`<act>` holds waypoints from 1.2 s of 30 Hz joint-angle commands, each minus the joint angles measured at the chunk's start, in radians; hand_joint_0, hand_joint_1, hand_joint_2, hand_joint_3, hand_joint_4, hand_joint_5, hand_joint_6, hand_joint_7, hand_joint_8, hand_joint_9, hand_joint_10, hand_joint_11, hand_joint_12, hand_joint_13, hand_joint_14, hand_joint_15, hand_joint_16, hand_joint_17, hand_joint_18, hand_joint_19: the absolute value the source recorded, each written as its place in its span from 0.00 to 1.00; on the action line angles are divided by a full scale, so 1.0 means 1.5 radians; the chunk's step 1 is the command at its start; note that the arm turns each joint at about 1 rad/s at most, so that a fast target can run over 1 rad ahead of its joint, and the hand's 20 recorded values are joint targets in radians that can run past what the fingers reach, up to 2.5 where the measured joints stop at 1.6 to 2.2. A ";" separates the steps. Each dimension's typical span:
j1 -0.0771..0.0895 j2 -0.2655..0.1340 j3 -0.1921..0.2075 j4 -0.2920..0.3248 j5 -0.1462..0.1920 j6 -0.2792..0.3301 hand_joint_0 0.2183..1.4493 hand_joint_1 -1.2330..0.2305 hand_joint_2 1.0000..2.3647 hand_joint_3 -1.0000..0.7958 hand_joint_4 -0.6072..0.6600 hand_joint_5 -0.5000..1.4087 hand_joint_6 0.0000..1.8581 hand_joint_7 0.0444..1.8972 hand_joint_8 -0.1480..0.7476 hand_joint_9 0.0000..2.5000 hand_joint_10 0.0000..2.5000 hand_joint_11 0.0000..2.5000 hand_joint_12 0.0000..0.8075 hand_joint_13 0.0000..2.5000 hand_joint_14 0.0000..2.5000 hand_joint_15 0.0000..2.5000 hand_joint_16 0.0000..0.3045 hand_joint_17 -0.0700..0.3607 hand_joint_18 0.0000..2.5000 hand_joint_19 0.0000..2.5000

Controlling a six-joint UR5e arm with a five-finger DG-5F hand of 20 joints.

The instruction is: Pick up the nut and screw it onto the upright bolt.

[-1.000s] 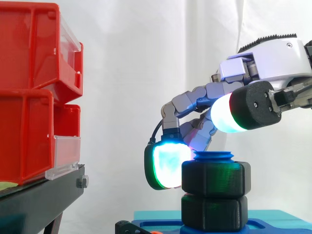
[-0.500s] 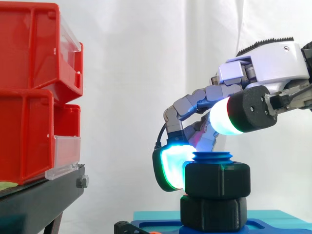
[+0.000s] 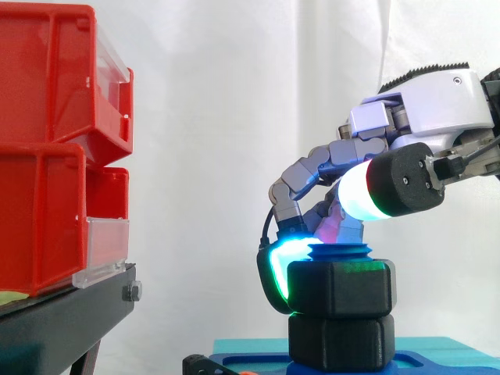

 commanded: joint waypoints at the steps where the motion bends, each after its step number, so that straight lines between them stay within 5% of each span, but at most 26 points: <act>1: -0.001 0.000 -0.001 -0.001 -0.002 0.000 0.27 0.65 0.00 0.28 0.56 0.28 0.38 0.55 0.46 0.52 0.00 0.00 0.21 0.38 0.00 0.00 0.03 0.22 0.26 0.02; 10: -0.016 0.000 0.026 -0.035 -0.018 -0.008 0.26 0.67 0.00 0.28 0.58 0.29 0.35 0.59 0.44 0.56 0.00 0.00 0.20 0.39 0.00 0.00 0.03 0.22 0.29 0.04; 14: -0.020 0.000 0.044 -0.050 -0.024 -0.015 0.26 0.69 0.00 0.28 0.61 0.29 0.27 0.73 0.46 0.52 0.00 0.00 0.23 0.37 0.00 0.00 0.04 0.23 0.26 0.04; 18: -0.022 0.000 0.069 -0.067 -0.030 -0.023 0.25 0.69 0.00 0.28 0.58 0.27 0.27 0.67 0.46 0.50 0.00 0.00 0.24 0.35 0.00 0.00 0.05 0.24 0.24 0.03; 24: -0.020 0.000 0.071 -0.060 -0.034 -0.025 0.25 0.70 0.00 0.28 0.64 0.25 0.27 0.58 0.46 0.46 0.00 0.00 0.26 0.33 0.00 0.00 0.06 0.26 0.23 0.03; 30: -0.015 0.000 0.071 -0.031 -0.034 -0.024 0.24 0.72 0.00 0.28 0.66 0.22 0.27 0.40 0.44 0.41 0.00 0.00 0.28 0.29 0.00 0.00 0.08 0.29 0.18 0.02; 36: -0.005 0.000 0.065 0.006 -0.032 -0.024 0.24 0.73 0.00 0.28 0.65 0.21 0.27 0.34 0.42 0.36 0.00 0.00 0.30 0.23 0.00 0.00 0.08 0.29 0.12 0.00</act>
